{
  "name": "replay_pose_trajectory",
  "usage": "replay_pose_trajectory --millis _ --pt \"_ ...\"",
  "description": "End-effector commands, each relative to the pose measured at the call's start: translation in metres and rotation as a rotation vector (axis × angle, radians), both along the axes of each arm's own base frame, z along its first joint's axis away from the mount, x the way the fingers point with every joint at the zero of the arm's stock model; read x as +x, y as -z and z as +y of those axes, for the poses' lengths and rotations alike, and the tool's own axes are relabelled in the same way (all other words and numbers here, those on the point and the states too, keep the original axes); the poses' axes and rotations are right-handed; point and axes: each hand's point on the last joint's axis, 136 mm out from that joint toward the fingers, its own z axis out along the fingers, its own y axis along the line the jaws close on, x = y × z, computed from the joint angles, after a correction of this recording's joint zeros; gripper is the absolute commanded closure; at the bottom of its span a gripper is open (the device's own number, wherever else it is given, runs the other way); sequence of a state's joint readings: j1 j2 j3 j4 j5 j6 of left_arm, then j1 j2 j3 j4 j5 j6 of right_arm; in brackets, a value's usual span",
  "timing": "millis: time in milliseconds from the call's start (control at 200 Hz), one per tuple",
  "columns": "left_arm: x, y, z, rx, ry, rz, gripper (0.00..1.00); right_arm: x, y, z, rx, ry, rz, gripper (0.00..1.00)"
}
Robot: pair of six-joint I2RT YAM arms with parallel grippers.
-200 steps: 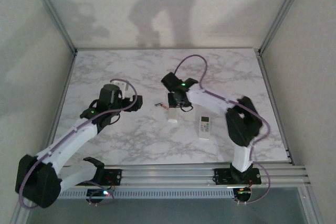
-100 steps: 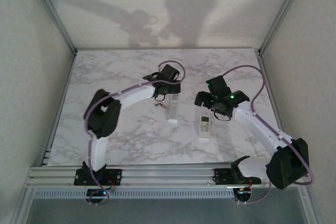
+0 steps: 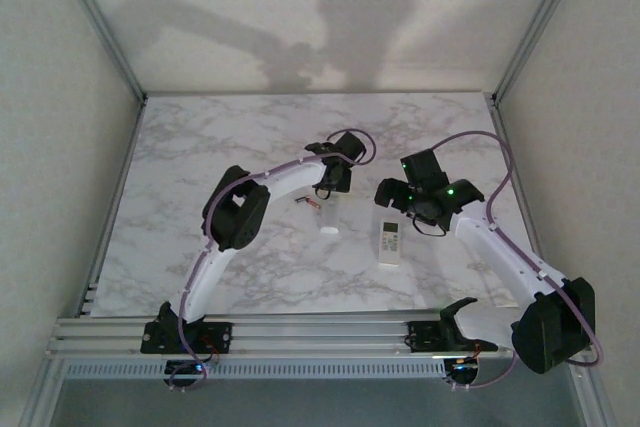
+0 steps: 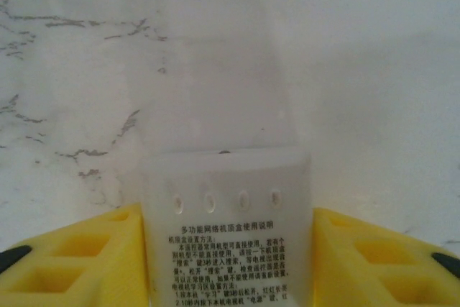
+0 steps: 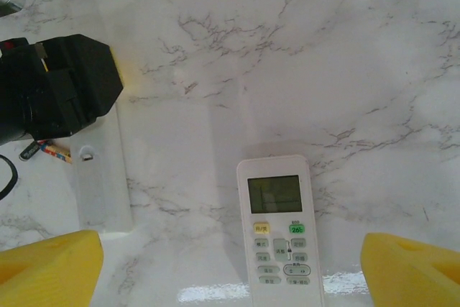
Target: Load the batteries into the remote control
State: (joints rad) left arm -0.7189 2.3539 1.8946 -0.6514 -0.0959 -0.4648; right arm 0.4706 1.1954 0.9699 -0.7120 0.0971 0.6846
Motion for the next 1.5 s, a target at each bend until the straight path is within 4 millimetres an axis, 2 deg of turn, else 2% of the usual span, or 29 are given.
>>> replay_pose_trajectory --millis 0,105,180,260,345,421,526,656,801,891,981,1066,1362,1492 --pt "-0.025 0.032 0.001 0.063 0.055 0.120 0.59 -0.002 -0.005 -0.003 0.020 0.008 0.004 0.07" --pt "-0.018 0.010 -0.005 0.029 0.062 0.085 0.67 -0.001 -0.017 -0.005 0.058 0.019 -0.011 0.07" --pt "-0.010 -0.021 -0.017 -0.077 0.076 0.053 0.70 0.002 -0.027 -0.005 0.107 0.016 -0.025 0.07" --pt "-0.001 -0.079 -0.036 -0.256 0.113 -0.012 0.72 0.007 -0.043 0.001 0.205 -0.021 -0.060 0.07" --pt "0.005 -0.150 -0.051 -0.451 0.172 -0.097 0.73 0.013 -0.075 0.018 0.363 -0.126 -0.152 0.07" --pt "0.006 -0.217 -0.054 -0.612 0.208 -0.182 0.74 0.015 -0.111 0.033 0.466 -0.216 -0.245 0.05" --pt "0.003 -0.296 -0.049 -0.826 0.248 -0.267 0.76 0.012 -0.162 0.055 0.590 -0.357 -0.367 0.02" --pt "-0.016 -0.377 -0.045 -1.078 0.346 -0.343 0.79 0.007 -0.218 0.076 0.778 -0.479 -0.477 0.01" --pt "-0.043 -0.443 -0.045 -1.288 0.455 -0.388 0.83 0.006 -0.264 0.085 0.920 -0.535 -0.566 0.01" --pt "-0.055 -0.466 -0.045 -1.383 0.494 -0.387 0.84 0.006 -0.285 0.087 0.997 -0.540 -0.587 0.01" --pt "-0.059 -0.476 -0.045 -1.445 0.506 -0.372 0.86 0.004 -0.306 0.090 1.090 -0.557 -0.600 0.02" --pt "-0.062 -0.482 -0.046 -1.505 0.517 -0.359 0.88 0.003 -0.316 0.093 1.134 -0.558 -0.607 0.02" --pt "-0.076 -0.497 -0.048 -1.582 0.562 -0.340 0.90 0.000 -0.317 0.113 1.142 -0.598 -0.565 0.17" --pt "-0.080 -0.501 -0.050 -1.602 0.570 -0.336 0.90 -0.005 -0.323 0.121 1.153 -0.628 -0.564 0.35"
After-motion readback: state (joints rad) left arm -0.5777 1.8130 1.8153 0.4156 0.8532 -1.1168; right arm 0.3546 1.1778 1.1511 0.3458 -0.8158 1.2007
